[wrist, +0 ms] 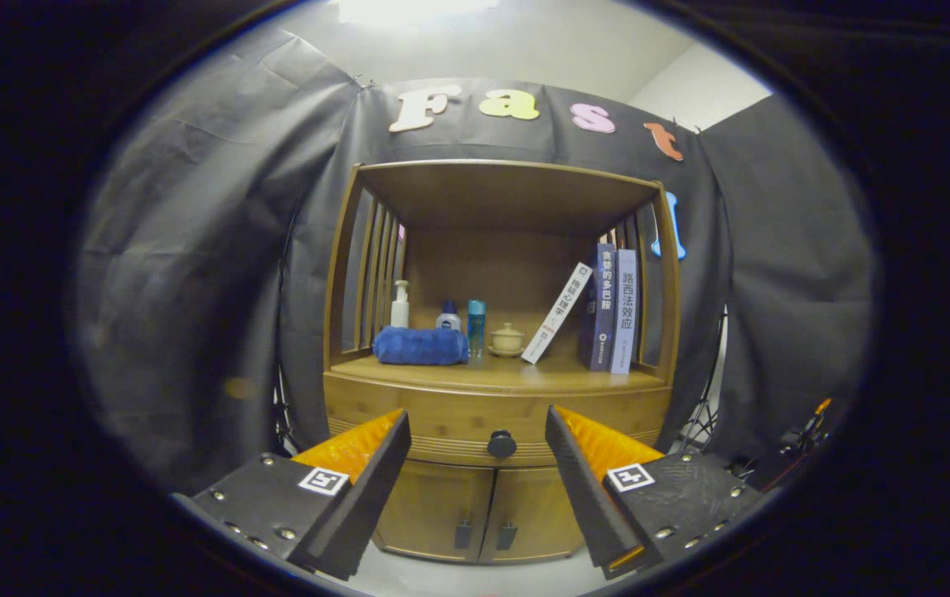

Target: Pull open the drawer, take out the items inside it, and place them on the countertop above the cabinet.

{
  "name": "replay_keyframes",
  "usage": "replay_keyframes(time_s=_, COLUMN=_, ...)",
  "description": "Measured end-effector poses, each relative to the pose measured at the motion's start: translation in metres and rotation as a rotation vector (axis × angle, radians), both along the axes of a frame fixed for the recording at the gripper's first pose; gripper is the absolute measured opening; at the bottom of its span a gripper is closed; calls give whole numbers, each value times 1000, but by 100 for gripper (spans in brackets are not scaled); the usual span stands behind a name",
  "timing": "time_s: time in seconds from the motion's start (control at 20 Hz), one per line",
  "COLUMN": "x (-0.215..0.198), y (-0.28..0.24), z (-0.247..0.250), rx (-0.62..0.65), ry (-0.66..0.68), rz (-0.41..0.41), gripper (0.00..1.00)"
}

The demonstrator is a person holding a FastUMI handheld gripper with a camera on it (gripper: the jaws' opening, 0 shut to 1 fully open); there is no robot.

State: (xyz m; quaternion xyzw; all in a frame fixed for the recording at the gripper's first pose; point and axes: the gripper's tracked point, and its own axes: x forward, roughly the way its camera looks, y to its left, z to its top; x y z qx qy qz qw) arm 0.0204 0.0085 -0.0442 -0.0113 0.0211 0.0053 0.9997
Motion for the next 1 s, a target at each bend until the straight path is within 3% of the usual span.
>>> replay_keyframes(time_s=0.5, x=53, y=1, z=-21, rx=37, ry=-36, rz=-8, gripper=97)
replay_keyframes(time_s=0.9, x=138, y=-1, z=-98, rx=36, ry=68, rz=-19, gripper=98)
replay_keyframes(time_s=1.0, x=149, y=-11, z=-110, rx=71, ry=85, rz=-50, gripper=88)
